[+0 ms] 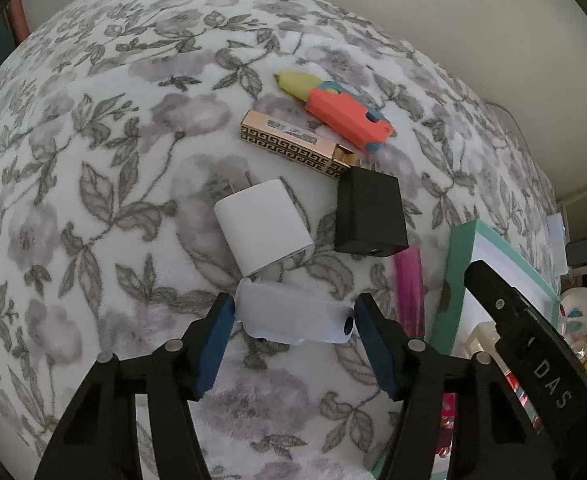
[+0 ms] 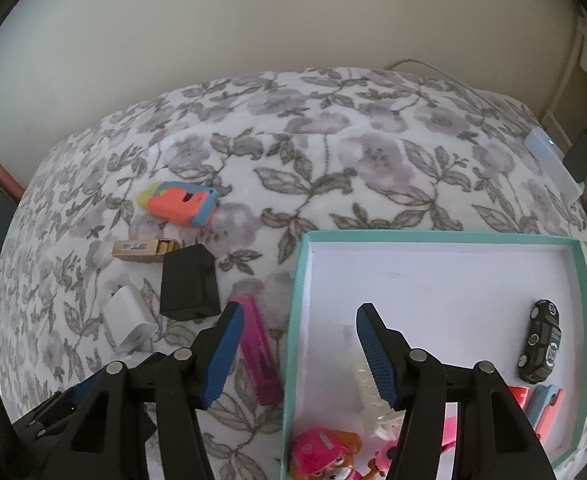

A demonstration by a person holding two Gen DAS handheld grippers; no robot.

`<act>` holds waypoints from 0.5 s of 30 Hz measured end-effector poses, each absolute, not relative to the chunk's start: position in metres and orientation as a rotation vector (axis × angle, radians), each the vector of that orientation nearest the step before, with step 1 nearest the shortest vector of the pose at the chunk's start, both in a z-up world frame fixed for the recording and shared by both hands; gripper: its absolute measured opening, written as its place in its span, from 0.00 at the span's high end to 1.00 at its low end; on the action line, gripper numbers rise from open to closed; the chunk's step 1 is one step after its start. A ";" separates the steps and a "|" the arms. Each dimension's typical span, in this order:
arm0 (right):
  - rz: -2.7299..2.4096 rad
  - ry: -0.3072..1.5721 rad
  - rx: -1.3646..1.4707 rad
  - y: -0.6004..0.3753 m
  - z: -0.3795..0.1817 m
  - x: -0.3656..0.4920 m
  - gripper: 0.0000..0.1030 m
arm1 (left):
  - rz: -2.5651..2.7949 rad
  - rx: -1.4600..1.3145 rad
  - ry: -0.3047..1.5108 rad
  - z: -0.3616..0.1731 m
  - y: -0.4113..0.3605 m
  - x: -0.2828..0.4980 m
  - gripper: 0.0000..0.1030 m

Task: Organize rigid objects
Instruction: 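Grasp the white plastic band with left tool while right grasps the magenta stick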

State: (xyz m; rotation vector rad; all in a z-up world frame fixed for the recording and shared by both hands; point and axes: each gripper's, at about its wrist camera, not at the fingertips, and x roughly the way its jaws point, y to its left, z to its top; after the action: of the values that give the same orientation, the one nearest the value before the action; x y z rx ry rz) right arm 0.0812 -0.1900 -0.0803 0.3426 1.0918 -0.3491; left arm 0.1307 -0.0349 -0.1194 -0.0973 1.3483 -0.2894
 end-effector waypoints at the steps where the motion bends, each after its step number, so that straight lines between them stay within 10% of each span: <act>1: -0.340 1.091 0.338 -0.188 -0.081 0.082 0.39 | -0.274 -0.099 1.349 -0.119 -0.033 0.131 0.38; 15: -0.248 1.140 0.186 -0.152 -0.096 0.101 0.43 | -0.051 -0.137 1.342 -0.117 0.006 0.142 0.38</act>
State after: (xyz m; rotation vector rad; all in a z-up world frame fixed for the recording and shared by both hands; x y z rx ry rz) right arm 0.1012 -0.1525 -0.0964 0.1865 1.1404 -0.2482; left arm 0.1416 0.0063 -0.1167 -0.1371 1.3419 -0.0509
